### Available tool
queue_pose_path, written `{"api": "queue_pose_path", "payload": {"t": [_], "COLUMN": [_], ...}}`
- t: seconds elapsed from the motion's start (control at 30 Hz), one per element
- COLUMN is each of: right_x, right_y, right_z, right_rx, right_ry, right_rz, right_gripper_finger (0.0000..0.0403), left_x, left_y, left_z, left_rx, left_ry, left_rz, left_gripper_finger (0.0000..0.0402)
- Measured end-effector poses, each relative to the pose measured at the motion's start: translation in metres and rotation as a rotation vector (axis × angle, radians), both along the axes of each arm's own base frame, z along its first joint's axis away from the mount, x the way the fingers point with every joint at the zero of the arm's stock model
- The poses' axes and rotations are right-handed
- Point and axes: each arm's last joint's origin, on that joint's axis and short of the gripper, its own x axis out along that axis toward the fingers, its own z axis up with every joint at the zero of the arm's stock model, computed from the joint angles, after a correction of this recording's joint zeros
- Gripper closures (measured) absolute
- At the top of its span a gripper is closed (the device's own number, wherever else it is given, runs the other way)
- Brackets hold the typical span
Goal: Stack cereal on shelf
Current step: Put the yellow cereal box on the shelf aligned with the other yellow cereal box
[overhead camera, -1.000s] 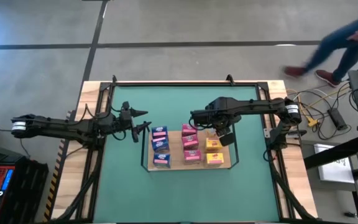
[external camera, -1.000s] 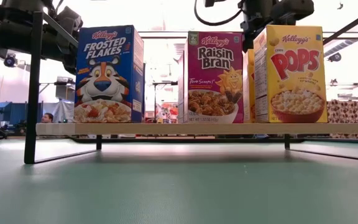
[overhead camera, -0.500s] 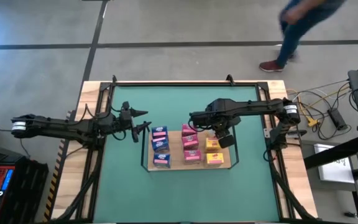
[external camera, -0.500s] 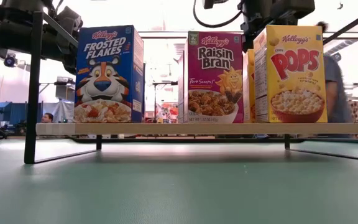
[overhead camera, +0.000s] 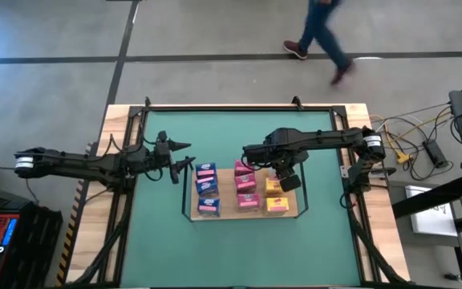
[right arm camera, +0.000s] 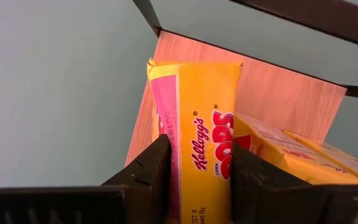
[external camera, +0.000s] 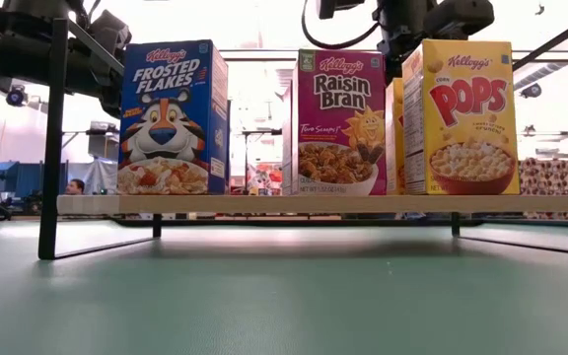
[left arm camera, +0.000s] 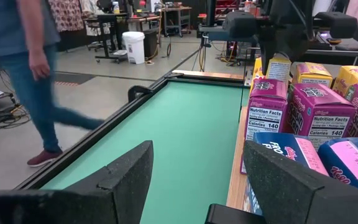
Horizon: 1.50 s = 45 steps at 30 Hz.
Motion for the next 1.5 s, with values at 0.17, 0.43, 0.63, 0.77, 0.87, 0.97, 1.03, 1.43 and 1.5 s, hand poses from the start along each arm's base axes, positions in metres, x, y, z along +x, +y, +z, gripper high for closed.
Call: {"api": "queue_pose_path", "payload": {"t": [0.17, 0.43, 0.63, 0.77, 0.87, 0.97, 1.03, 1.43, 1.5], "right_x": [0.001, 0.006, 0.008, 0.009, 0.01, 0.011, 0.013, 0.016, 0.016], "right_y": [0.0, 0.001, 0.002, 0.002, 0.002, 0.002, 0.002, 0.002, 0.002], "right_z": [0.0, -0.005, -0.007, -0.007, -0.007, -0.008, -0.008, -0.01, -0.01], "right_rx": [0.001, 0.0, -0.001, -0.001, 0.001, 0.003, 0.003, 0.0, 0.0], "right_ry": [-0.008, -0.011, -0.019, -0.026, -0.029, -0.046, -0.056, -0.085, -0.087], "right_rz": [0.007, 0.024, 0.033, 0.035, 0.036, 0.053, 0.059, 0.051, 0.051], "right_gripper_finger": [0.0292, 0.0285, 0.0284, 0.0284, 0.0284, 0.0284, 0.0281, 0.0206, 0.0197], "left_x": [0.0, 0.0, 0.0, 0.0, 0.0, 0.0, 0.0, 0.0, 0.0], "left_y": [0.0, 0.0, 0.0, 0.0, 0.0, 0.0, 0.0, 0.0, 0.0], "left_z": [0.0, 0.0, 0.0, 0.0, 0.0, 0.0, 0.0, 0.0, 0.0], "left_rx": [0.0, 0.0, 0.0, 0.0, 0.0, 0.0, 0.0, 0.0, 0.0], "left_ry": [0.0, 0.0, 0.001, 0.001, 0.0, 0.0, 0.0, 0.0, 0.0], "left_rz": [-0.001, 0.0, 0.0, 0.0, 0.0, 0.0, -0.001, 0.0, 0.0], "left_gripper_finger": [0.0168, 0.0168, 0.0168, 0.0168, 0.0168, 0.0168, 0.0168, 0.0168, 0.0168]}}
